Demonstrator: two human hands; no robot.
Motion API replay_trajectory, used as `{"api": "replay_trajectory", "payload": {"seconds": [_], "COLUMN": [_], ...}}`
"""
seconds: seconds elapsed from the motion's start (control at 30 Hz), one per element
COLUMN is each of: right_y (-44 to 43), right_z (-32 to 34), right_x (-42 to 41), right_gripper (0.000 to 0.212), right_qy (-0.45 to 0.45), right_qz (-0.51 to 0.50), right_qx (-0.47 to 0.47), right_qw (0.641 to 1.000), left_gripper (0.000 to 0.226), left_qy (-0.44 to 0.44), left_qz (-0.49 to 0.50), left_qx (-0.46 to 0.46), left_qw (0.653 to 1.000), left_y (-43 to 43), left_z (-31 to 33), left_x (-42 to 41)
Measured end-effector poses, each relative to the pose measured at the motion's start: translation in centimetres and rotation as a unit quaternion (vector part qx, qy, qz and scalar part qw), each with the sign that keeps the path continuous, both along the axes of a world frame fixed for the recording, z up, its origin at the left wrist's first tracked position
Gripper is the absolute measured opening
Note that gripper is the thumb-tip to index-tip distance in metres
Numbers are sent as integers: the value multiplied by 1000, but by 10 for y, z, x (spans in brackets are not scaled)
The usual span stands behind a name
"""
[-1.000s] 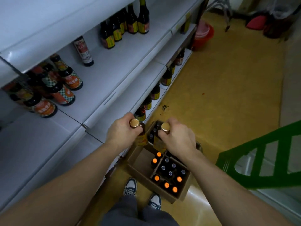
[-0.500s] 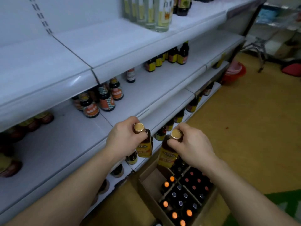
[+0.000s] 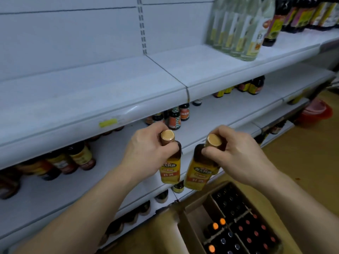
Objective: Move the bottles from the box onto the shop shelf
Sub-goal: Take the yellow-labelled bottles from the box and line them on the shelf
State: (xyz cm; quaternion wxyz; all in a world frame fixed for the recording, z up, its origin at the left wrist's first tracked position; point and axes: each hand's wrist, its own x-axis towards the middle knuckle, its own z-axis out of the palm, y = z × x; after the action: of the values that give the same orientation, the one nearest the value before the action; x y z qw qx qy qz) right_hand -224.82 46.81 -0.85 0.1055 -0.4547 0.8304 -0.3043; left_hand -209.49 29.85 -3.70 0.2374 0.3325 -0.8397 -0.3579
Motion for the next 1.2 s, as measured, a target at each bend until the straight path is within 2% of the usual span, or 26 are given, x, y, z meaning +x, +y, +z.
{"api": "replay_trajectory", "payload": {"seconds": [0.2,0.4,0.73,1.2], "right_y": [-24,-44,-75,-140], "right_z": [44,87,142,197], "right_x": [58,120,204,271], "right_gripper": [14,18,4,9], "right_qy": [16,32,16,31], "right_qz": [43,72,144,231], "right_qx": [-31,-67,-116,-144], "right_qw": [998,995,983,962], "left_gripper": [15,14,13,15], "left_qy": [37,71,101,102], "left_qz": [28,56,108,195], "left_qx": [-17,-40,-85,-124], "left_qw": [999,995,985,968], "left_y": [-15,-23,-37,-62], "left_z": [39,82,143,204], "left_x": [71,145,256,341]}}
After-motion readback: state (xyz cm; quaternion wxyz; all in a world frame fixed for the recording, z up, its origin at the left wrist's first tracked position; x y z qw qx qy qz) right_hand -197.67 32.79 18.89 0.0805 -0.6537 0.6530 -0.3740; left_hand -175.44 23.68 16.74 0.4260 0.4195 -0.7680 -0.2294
